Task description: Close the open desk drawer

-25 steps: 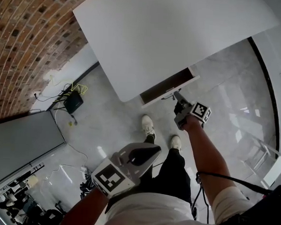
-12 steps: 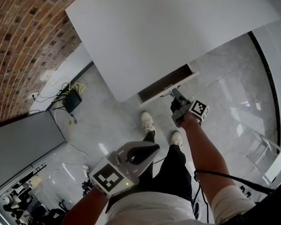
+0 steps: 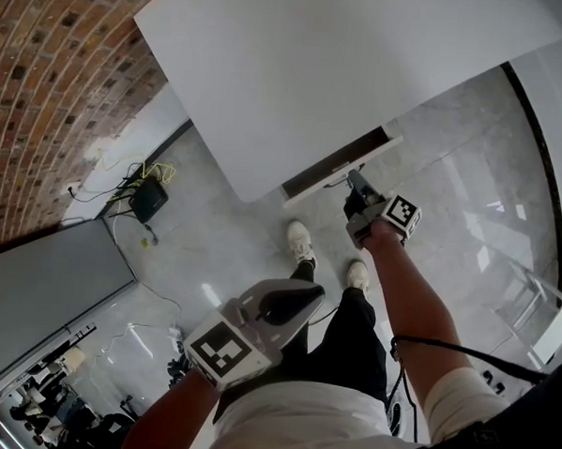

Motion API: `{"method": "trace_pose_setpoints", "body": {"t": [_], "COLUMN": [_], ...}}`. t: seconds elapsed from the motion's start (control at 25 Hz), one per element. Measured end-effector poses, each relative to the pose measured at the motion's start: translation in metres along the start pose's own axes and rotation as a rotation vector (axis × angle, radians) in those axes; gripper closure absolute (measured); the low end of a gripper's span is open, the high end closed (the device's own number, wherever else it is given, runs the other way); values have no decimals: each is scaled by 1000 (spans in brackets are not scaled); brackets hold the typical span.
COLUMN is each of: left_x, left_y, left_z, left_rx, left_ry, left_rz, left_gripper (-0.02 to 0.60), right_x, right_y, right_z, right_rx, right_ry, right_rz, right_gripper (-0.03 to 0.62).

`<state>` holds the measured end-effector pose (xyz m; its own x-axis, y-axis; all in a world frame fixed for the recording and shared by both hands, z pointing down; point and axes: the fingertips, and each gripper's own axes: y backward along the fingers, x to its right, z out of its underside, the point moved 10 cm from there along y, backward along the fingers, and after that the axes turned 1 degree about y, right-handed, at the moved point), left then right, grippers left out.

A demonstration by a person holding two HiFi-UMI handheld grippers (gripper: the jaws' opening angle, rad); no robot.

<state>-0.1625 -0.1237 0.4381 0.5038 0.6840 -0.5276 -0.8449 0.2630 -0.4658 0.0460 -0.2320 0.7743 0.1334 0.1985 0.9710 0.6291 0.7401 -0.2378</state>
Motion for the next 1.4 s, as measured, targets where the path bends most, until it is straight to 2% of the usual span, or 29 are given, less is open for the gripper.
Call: {"method": "trace_pose_setpoints", "body": {"t": [0.16,0.4,0.6,0.88,1.16,1.4], "left_x": [-10,-17,-21,-29,-21,-22], "left_y": [3,5,10,12,6,5], "left_z": [-2,-4,-3,-2,-2,1], "left_rx": [7,7,0,-11,-14,-17], "left_ry": [1,2,-16,-23,-31,-26], "left_rz": [3,2,1,-6,0,-3], "left_gripper": [575,575,575,575,575,575], "right_x": [-4,-8,-13,-14,-19,-21], "right_y": [-15,-36,-54,-80,-89,-109], "right_z": [0,-1,-5,-12,-14,-16], "right_rx": [-10,5,3,8,11,8], "right_ry": [-1,-21,-7,-9,-14,-21], "right_rz": [28,6,21,-41,-23,-62], "right_gripper": [576,576,576,576,576,576]}}
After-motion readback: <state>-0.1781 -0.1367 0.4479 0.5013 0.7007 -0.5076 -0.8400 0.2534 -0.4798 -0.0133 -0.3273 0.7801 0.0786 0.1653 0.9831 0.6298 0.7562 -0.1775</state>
